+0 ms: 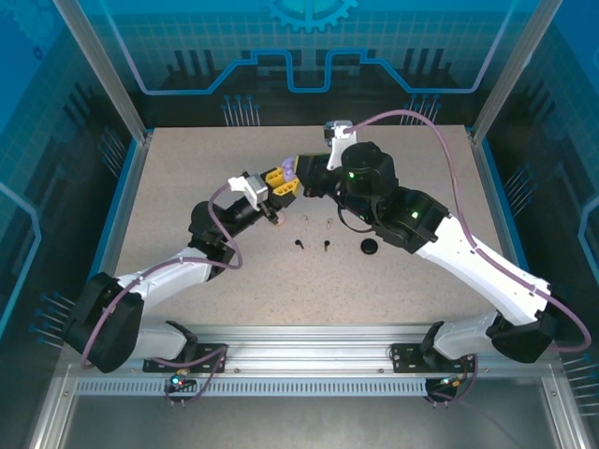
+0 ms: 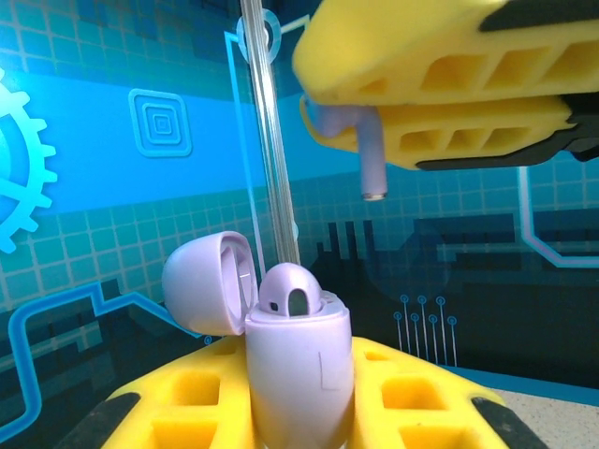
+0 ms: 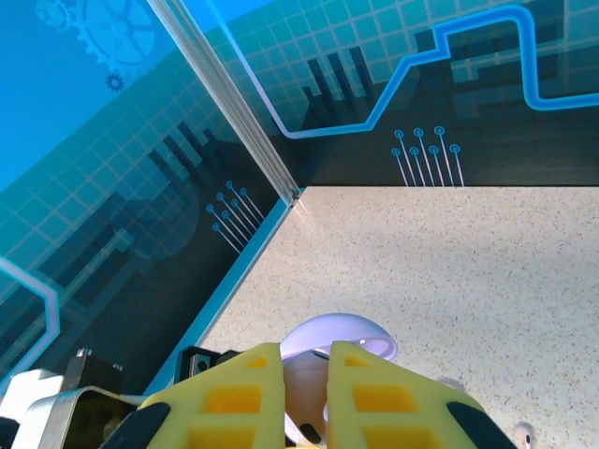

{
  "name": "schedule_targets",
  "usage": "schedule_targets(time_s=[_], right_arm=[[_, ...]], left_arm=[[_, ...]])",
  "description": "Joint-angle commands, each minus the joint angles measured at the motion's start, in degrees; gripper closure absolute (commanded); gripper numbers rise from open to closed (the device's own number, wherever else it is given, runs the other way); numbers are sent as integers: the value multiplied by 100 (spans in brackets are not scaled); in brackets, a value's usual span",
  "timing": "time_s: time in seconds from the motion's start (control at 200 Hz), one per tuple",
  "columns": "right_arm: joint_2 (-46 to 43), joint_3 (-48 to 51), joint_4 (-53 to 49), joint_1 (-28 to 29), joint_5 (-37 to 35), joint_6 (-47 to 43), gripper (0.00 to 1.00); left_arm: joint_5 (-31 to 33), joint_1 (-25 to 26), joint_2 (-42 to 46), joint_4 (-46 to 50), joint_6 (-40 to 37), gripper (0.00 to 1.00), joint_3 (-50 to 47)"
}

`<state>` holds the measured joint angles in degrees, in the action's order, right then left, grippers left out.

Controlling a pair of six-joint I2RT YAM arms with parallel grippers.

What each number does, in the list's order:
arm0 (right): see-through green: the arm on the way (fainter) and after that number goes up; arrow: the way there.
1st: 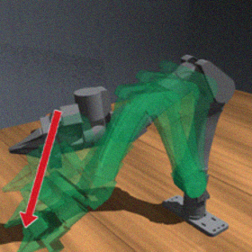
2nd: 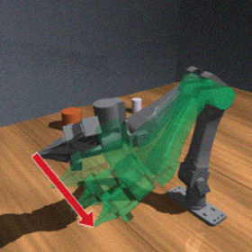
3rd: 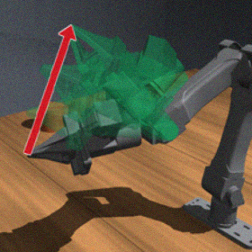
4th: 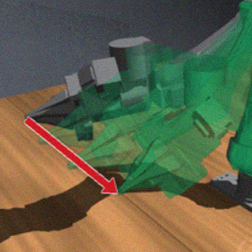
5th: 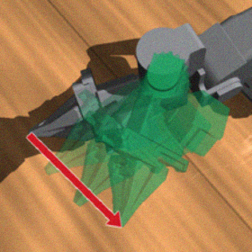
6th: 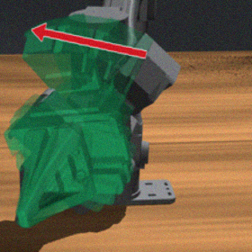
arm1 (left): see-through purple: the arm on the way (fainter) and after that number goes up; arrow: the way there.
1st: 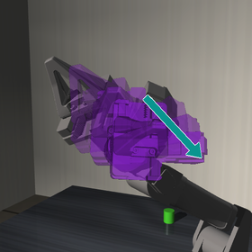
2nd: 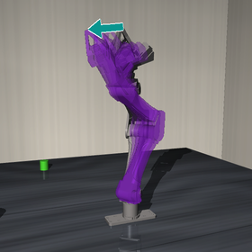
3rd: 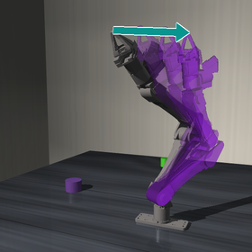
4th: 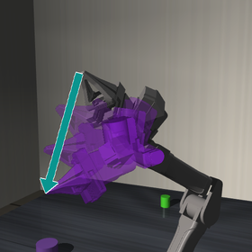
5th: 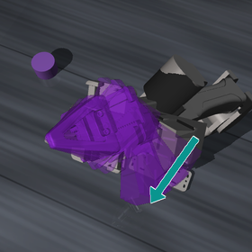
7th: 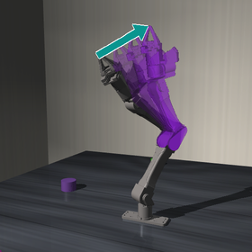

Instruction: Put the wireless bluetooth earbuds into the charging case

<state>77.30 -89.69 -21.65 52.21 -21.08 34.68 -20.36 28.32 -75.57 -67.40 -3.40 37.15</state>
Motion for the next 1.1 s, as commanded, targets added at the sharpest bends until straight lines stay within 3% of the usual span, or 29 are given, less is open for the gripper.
schedule_targets(time_s=[0.0,1.09], right_arm=[[124,57,300,81,-229,-5,87],[183,562,284,-76,-176,217,87]], left_arm=[[-82,41,-37,-287,-117,100,178],[-17,43,36,-312,-98,100,223]])
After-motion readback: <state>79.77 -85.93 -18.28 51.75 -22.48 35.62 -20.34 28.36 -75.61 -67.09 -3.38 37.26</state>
